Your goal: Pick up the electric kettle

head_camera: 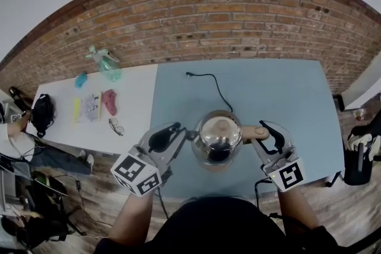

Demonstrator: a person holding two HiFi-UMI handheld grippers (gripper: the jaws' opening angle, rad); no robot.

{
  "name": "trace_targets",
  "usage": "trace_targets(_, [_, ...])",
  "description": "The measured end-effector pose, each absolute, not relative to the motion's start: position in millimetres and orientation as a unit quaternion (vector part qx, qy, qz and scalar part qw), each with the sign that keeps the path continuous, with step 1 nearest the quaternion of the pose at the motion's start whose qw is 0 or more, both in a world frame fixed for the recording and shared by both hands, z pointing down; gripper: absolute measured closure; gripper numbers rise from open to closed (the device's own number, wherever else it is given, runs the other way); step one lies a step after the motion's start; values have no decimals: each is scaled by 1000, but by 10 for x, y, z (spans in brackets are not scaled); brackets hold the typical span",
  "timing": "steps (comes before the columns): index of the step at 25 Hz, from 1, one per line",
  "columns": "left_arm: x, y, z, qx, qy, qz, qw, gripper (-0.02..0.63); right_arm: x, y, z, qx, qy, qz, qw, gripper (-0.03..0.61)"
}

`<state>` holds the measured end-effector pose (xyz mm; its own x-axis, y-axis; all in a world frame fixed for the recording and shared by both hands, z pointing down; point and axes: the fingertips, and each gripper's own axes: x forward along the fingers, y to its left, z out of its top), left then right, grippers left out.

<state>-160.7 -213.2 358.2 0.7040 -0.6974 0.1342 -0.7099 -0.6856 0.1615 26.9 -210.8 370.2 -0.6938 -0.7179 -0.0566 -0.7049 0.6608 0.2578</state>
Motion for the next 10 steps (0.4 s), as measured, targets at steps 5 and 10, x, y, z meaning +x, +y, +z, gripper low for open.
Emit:
trace_targets(5, [-1601, -2125, 3609, 916, -387, 32, 106, 529, 276, -2114, 3736, 389, -912, -128, 26, 422])
trace_targets(10, [-1573, -2131, 3673, 916, -385, 32, 113, 531, 306, -2151, 3778, 389, -912, -128, 33, 422])
